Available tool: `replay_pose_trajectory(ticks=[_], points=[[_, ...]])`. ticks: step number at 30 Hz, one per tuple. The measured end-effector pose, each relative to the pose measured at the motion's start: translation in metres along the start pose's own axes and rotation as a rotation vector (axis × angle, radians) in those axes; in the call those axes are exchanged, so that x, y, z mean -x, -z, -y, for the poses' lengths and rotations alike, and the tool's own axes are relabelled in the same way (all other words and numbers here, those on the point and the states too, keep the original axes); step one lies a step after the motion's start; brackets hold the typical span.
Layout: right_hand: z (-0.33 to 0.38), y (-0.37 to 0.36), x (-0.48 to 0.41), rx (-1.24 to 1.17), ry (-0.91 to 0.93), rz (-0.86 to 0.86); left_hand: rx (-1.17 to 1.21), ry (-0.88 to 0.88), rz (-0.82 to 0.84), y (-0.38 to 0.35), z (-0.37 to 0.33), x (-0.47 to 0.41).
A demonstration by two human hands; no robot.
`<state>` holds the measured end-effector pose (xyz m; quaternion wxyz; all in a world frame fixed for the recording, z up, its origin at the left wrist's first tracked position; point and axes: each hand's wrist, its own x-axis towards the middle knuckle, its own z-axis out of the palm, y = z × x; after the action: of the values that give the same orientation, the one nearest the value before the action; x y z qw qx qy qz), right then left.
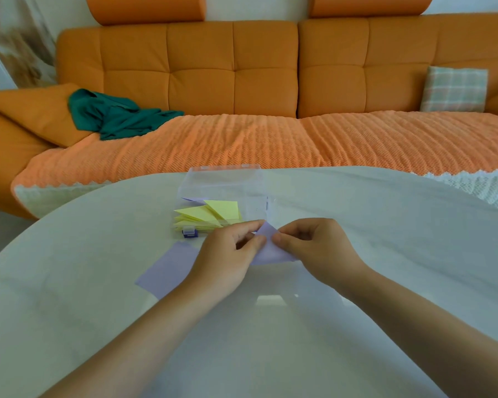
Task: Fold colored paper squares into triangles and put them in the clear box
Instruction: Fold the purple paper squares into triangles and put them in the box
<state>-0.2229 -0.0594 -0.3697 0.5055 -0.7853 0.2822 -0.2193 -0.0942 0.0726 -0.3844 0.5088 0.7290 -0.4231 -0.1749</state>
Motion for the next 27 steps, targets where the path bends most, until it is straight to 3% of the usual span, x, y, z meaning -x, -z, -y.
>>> replay_pose_trajectory(ticks=[5,15,23,27], points=[[0.000,-0.002,0.004,0.070,0.034,-0.005,-0.057,-0.040,-0.049,-0.006,-0.004,0.005],[0.003,-0.007,0.015,0.467,0.246,0.074,-0.165,-0.043,-0.065,-0.013,-0.004,0.006],[0.000,-0.002,0.007,0.317,0.065,0.009,-0.175,-0.032,-0.035,-0.014,-0.007,0.007],[0.000,0.000,0.002,0.300,-0.050,0.076,-0.208,0.031,0.078,-0.012,-0.006,0.010]])
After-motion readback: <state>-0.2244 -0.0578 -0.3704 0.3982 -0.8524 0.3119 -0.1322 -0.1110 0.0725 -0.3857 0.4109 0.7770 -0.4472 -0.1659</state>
